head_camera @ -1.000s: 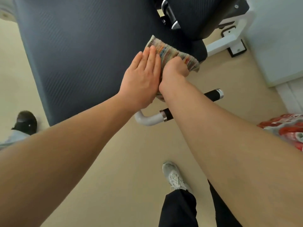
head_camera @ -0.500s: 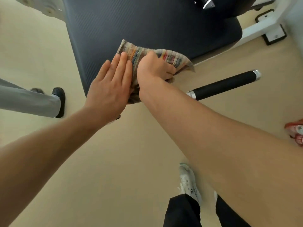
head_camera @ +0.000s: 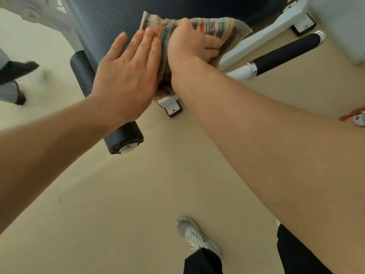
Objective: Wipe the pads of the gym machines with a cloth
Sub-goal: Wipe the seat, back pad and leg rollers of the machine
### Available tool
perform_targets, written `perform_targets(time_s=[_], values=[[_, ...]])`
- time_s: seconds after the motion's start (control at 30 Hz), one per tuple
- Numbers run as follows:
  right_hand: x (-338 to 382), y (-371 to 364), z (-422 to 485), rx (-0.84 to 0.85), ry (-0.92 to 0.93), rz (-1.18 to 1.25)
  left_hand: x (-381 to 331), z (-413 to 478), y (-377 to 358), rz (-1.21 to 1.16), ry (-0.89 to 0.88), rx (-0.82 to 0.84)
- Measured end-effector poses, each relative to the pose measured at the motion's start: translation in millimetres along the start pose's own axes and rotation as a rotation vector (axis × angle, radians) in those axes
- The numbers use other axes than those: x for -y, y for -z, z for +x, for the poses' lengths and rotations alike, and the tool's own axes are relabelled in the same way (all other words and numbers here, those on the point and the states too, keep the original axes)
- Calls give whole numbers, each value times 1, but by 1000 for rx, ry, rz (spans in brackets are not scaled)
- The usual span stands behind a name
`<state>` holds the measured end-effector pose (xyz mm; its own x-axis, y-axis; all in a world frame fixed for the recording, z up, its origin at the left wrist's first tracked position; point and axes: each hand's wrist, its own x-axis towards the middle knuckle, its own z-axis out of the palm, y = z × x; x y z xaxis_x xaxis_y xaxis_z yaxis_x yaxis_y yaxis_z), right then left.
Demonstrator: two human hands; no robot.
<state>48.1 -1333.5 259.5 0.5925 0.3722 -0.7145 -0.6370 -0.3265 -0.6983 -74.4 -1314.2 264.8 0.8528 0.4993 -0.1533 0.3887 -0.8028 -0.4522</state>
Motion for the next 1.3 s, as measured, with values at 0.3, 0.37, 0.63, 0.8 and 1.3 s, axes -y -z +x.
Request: perform_targets(time_s=[0.3, 0.37, 0.63, 0.8, 1.3], values=[[-63, -36, -53, 83, 229, 24, 46, -52, -19, -211, -71, -45], [-52, -36, -37, 11, 216, 64, 49, -22, -18, -324, -86, -51], [-80, -47, -30, -51, 328, 146, 53, -15, -23, -427, -130, -102], [-132, -76, -78, 21, 462, 158, 86, -84, -70, -358, -154, -271], [-122, -105, -63, -174, 440, 399, 86, -44, -73, -533, -279, -404]])
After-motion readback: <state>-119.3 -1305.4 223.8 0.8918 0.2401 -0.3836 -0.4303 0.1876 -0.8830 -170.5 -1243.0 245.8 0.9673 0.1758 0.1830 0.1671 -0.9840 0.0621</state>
